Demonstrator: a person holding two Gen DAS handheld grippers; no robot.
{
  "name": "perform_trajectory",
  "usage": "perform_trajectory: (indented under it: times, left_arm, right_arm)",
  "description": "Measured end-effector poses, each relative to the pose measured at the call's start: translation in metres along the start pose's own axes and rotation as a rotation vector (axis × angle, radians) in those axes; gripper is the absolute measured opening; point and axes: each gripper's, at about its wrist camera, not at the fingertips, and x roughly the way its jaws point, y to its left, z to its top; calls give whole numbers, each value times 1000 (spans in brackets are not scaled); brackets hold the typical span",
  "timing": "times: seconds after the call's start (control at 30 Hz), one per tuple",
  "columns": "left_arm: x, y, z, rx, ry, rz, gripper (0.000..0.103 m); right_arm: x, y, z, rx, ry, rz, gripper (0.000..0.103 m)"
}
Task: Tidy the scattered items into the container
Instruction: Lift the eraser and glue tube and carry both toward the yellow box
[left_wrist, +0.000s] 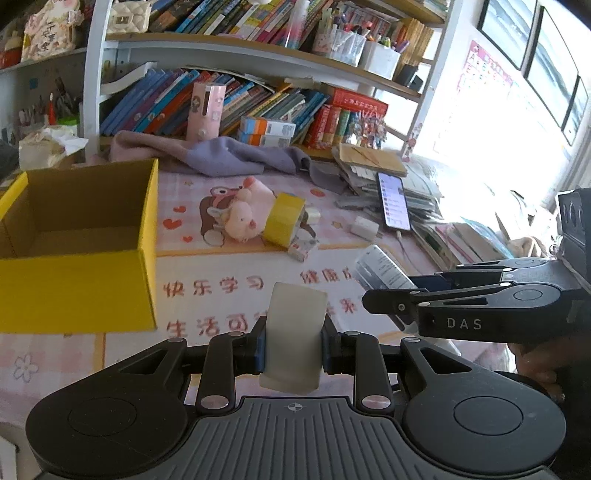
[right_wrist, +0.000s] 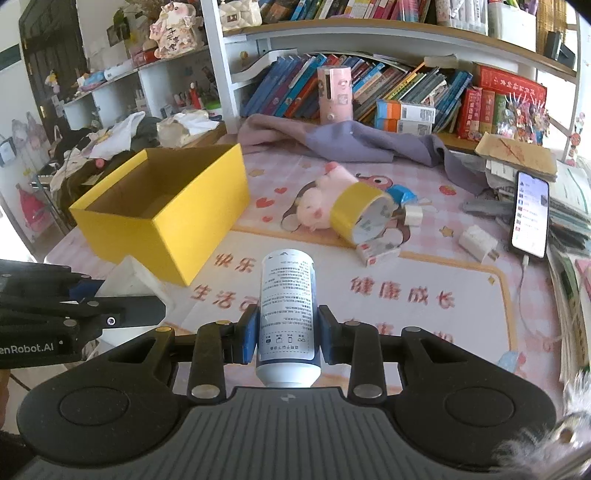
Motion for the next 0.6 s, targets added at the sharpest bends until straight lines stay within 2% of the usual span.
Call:
perform_trajectory:
  times: [0.33, 0.6]
  left_arm:
    - [-49, 25, -39, 9, 16, 3, 25]
    - [-82, 40, -60, -3, -3, 25, 25]
  right_arm:
    - [-18, 64, -41, 26, 11, 0, 31]
    - [-26, 103, -53, 7, 21, 17, 31]
